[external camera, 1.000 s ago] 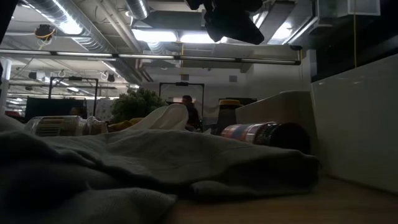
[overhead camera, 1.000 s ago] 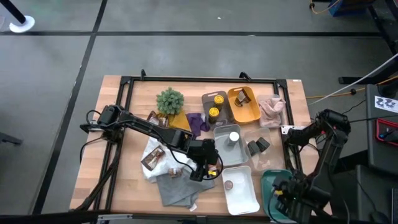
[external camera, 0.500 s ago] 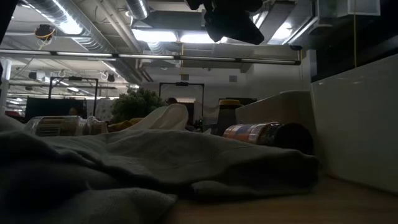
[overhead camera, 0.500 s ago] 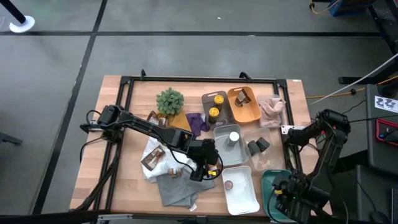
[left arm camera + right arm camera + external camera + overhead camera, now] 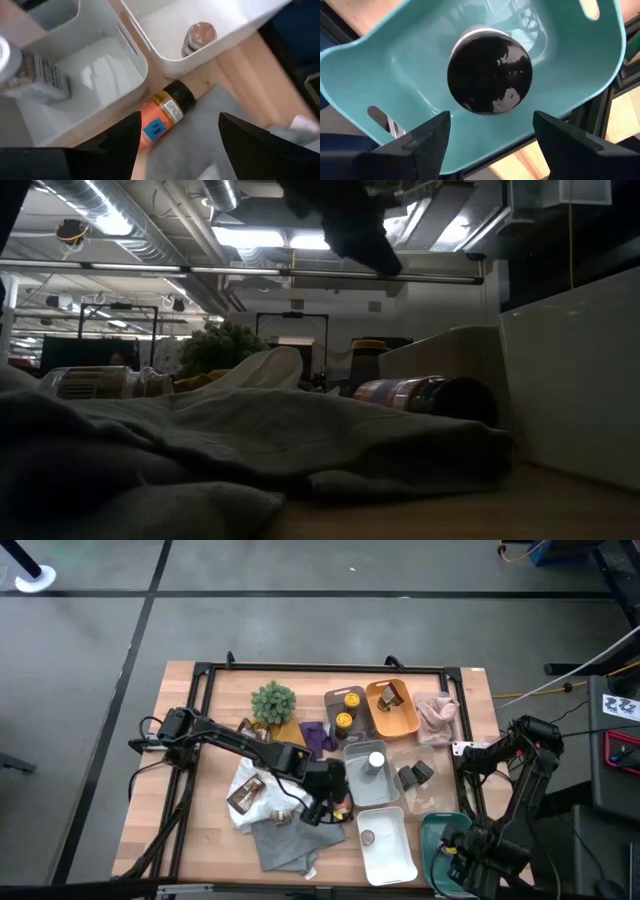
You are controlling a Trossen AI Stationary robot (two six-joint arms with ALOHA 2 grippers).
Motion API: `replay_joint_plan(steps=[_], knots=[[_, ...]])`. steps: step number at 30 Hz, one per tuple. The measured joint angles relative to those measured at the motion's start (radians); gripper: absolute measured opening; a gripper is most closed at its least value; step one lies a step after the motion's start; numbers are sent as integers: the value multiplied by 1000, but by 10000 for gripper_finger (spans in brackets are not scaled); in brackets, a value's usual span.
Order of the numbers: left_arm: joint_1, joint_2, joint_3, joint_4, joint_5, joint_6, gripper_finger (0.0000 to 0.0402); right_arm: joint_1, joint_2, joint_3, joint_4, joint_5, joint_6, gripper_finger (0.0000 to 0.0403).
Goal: Sort spices by type
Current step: Put the black seasoning bottle into the green bin
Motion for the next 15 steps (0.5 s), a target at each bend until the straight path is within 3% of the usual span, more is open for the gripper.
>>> replay_joint_plan(steps=[9,15], knots=[[12,3,-71,33,-48,232,249,0,0,0,0,-3,0,285],[12,6,-143,151,-76,335,249,0,0,0,0,-2,0,285]])
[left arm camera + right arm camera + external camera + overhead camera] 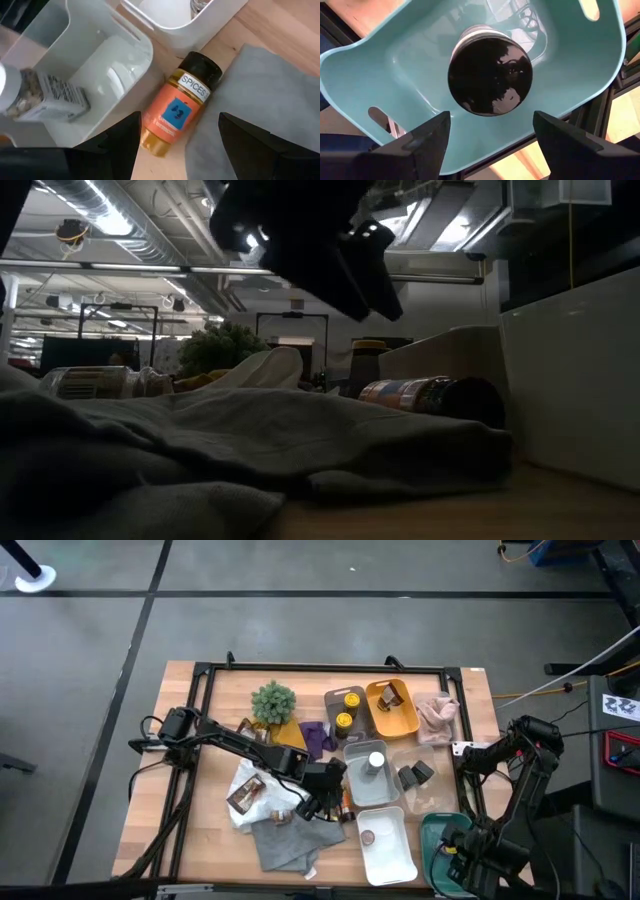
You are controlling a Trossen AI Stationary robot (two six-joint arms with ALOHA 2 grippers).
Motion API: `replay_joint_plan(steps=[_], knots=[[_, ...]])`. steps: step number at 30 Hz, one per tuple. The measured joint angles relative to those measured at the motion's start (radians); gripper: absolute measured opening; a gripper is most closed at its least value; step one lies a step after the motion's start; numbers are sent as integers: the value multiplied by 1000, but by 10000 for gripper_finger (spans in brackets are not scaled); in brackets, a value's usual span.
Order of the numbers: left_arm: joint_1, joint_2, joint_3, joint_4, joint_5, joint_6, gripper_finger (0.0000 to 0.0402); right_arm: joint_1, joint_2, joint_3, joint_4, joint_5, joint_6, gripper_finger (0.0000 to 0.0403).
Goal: Sort spices by type
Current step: Put the black seasoning bottle into the green bin
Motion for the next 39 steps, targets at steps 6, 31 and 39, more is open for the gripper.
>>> replay_joint_plan(steps=[6,31,39], knots=[[1,16,-44,88,-15,60,249,0,0,0,2,0,1,285],[55,156,-48,118,-11,106,249,0,0,14,36,18,6,285],[49,164,-48,99,-9,62,233,0,0,43,45,21,7,285]])
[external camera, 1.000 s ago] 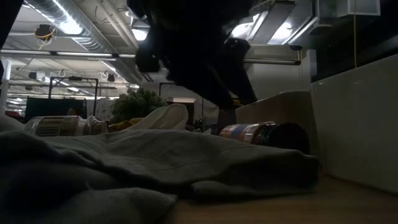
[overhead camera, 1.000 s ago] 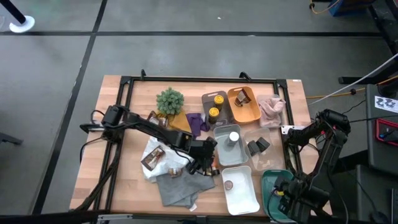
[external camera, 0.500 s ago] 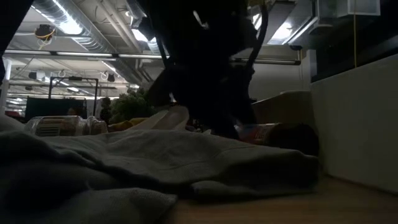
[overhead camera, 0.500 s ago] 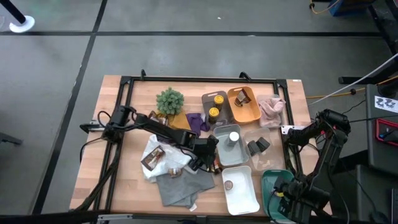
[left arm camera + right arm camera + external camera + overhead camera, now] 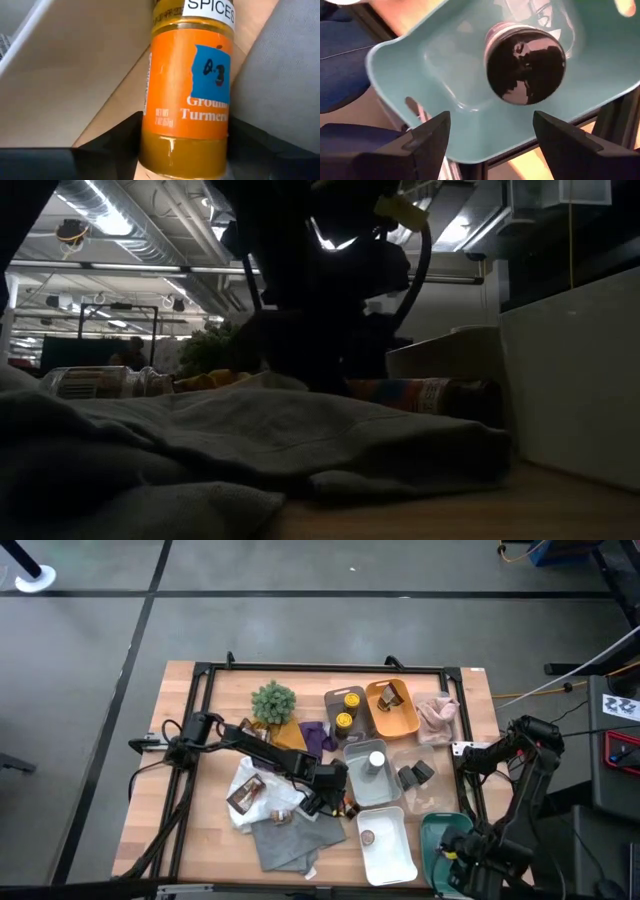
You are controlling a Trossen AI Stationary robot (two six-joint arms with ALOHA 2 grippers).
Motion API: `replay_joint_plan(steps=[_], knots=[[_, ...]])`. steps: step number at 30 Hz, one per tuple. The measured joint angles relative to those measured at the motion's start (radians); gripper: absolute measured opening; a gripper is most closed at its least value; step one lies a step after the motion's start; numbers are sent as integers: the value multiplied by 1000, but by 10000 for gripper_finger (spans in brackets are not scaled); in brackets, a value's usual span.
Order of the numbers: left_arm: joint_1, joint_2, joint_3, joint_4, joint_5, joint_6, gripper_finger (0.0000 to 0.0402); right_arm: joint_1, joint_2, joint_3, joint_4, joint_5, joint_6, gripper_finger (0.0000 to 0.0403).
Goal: Sort spices by type
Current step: Put the black seasoning bottle into the green bin
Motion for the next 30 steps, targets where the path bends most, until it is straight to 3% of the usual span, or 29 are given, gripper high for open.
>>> replay_joint_plan(steps=[8,24,30], knots=[[0,-2,5,-11,-1,-30,172,0,0,114,-43,157,-1,285],[-35,-86,5,-92,0,-162,185,-4,0,143,-25,699,-109,285],[-45,-139,6,-156,6,-246,185,-51,0,143,-18,813,-244,285]])
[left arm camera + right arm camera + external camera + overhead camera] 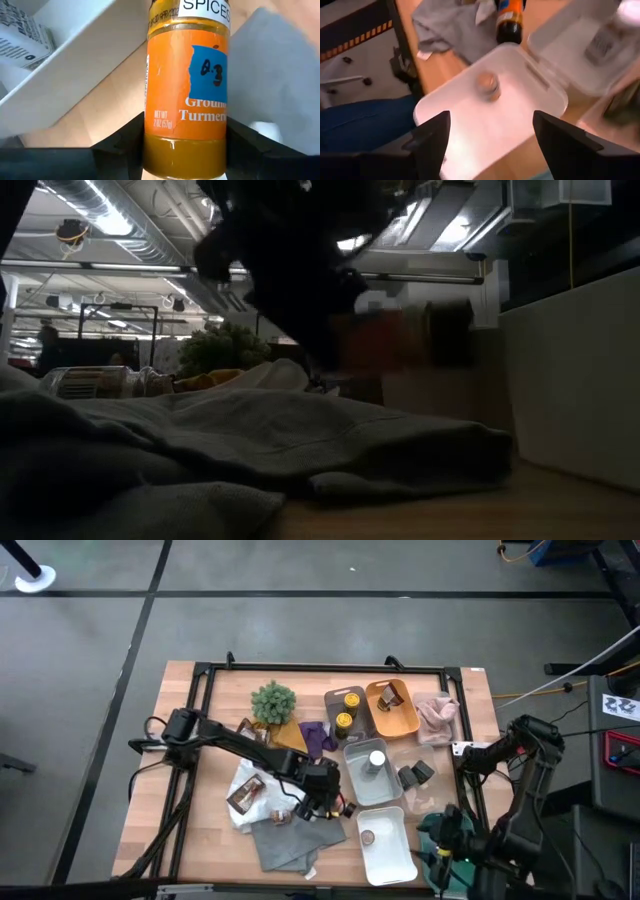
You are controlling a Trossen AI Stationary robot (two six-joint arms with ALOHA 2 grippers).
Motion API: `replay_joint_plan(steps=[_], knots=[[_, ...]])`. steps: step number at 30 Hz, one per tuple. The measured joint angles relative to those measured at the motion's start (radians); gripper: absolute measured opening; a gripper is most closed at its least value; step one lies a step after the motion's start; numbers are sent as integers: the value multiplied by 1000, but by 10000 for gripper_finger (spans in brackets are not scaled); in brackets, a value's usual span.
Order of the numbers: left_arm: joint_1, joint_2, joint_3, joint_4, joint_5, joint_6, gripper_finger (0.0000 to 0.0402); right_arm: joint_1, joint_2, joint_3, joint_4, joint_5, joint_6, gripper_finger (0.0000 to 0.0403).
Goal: Sort spices by type
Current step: Put the black seasoning bottle into the green bin
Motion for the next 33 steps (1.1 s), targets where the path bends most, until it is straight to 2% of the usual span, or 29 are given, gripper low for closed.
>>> replay_joint_plan(steps=[6,11,18,24,33], knots=[[-13,-58,0,-2,55,-121,186,-87,0,0,40,27,-249,285],[-22,-103,0,48,80,-239,186,-166,0,0,155,32,-553,285],[-41,-110,0,149,93,-280,186,-270,0,0,287,32,-891,285],[-46,-110,0,216,99,-348,186,-322,0,0,311,-1,-1030,285],[-44,-110,0,293,99,-379,186,-329,0,0,309,-30,-1071,285]])
